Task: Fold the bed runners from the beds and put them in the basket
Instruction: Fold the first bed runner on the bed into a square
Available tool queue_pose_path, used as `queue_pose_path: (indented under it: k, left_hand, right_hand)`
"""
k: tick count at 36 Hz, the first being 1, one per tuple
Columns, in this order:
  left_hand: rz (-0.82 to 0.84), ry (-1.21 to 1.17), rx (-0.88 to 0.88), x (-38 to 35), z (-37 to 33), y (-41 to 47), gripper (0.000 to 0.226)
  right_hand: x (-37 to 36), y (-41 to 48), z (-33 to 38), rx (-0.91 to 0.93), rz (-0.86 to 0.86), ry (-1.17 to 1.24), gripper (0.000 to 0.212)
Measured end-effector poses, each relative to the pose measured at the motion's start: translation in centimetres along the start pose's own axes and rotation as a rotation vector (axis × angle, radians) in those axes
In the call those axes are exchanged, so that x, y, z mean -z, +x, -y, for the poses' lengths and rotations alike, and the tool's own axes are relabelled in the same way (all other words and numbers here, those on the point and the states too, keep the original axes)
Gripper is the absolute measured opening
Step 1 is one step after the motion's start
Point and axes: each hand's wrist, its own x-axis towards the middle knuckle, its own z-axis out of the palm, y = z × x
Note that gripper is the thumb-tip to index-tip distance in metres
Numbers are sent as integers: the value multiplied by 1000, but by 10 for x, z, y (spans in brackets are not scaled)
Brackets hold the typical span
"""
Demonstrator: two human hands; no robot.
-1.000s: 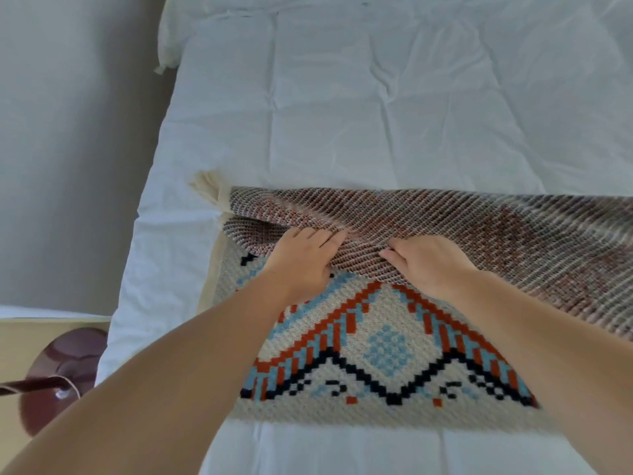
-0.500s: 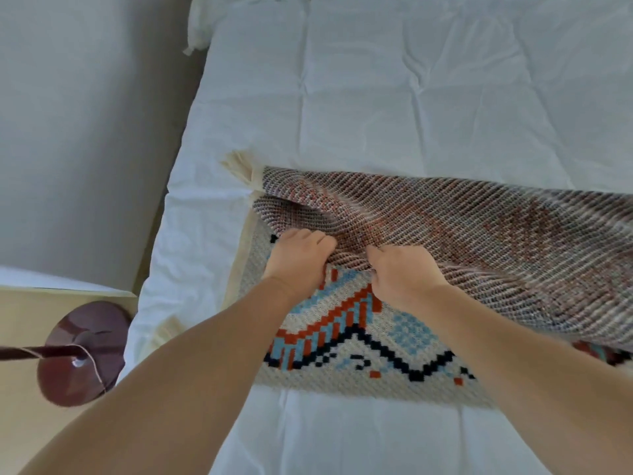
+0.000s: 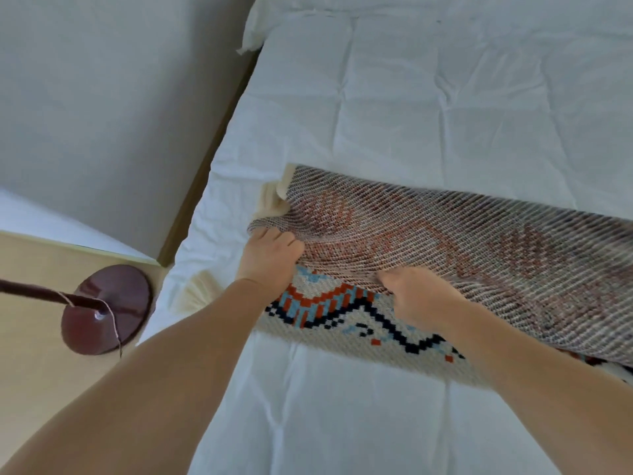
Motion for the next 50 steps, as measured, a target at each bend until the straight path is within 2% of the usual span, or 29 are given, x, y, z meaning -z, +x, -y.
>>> queue_pose_path:
  k: [4,7,12,16,19,23,27,31,34,39,45,50]
  left_hand:
    - [-67,25,72,-6,8,-33,27]
    - [-58,59,90,-16,10,-54,27]
    - [-116,50,36,-41,10,-75,18]
    - [-49,10,62,-66,11,-78,19]
    - [78,-13,86,-78,12,-76,33]
    - [107,-15,103,-92,20,-72,46]
    - [-13,-53,94,-92,32,-74,36]
    - [-163,76,18,-72,51,-79,30]
    - [-185,111,-31,-56,65,-90,25]
    - [-111,85,-108,-61,63,-101,22]
    - [6,12,-3,-95,51,-99,31]
    - [145,-58,92,-98,49,-96,32]
  right_hand:
    - [-6,-19,7,32,60,-94,65]
    - [-14,-28,11,50,64,-129,64]
    - [-45,-25,5,-37,-35,-143,47]
    - [-70,-20,1,-97,-59,-185,39]
    - [-87,-14,5,-152,-51,-210,50]
    - [-98,-13,10,-253,-41,-232,65]
    - [-101,-16,10,-296,-32,-175,67]
    - [-99,-20,13,-289,-26,-157,66]
    - [-91,-28,19,-283,-17,-145,66]
    - [-88,-34,26,-241,5,-159,65]
    - [-107,-34,17,-256,13,-194,67]
    - [-109,-38,-1,-333,-69,-321,66]
